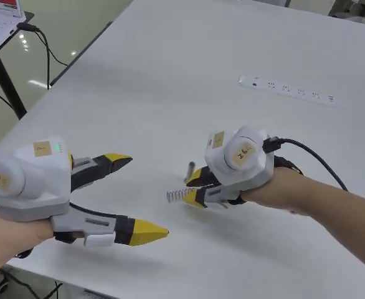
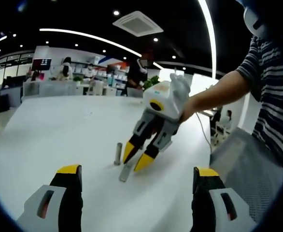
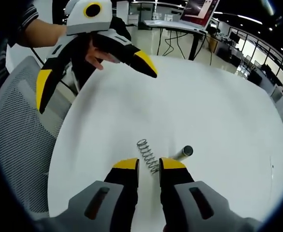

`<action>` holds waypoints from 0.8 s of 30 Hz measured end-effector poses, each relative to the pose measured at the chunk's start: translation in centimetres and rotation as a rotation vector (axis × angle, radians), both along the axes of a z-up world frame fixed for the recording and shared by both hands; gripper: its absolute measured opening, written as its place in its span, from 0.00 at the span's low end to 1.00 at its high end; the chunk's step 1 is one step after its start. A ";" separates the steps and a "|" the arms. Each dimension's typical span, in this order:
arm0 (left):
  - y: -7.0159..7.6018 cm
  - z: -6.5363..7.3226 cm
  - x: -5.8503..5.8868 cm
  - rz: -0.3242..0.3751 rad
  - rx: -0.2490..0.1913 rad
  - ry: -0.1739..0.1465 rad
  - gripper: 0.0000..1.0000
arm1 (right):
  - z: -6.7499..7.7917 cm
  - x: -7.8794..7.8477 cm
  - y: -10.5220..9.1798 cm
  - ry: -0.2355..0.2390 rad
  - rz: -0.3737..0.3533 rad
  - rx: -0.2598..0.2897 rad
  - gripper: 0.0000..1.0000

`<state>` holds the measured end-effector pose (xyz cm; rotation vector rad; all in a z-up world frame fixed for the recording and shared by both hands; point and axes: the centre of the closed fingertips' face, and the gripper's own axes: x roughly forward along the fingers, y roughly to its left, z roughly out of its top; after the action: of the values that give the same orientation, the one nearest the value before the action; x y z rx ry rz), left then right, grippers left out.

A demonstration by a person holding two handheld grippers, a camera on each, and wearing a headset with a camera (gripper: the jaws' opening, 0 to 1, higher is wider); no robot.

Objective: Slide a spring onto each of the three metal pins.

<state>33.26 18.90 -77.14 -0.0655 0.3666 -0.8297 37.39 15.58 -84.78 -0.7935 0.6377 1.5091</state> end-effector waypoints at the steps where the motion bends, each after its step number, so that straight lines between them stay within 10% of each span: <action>1: 0.0 0.0 0.0 0.001 0.001 0.000 0.92 | -0.1 0.0 0.0 -0.002 0.003 -0.002 0.14; 24: -0.3 -0.3 0.1 -0.008 0.002 0.010 0.91 | -0.7 0.0 -1.0 -0.016 0.009 -0.016 0.07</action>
<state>33.41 18.59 -77.45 -0.0665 0.3777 -0.8367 37.42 14.60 -85.50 -0.8214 0.6356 1.5063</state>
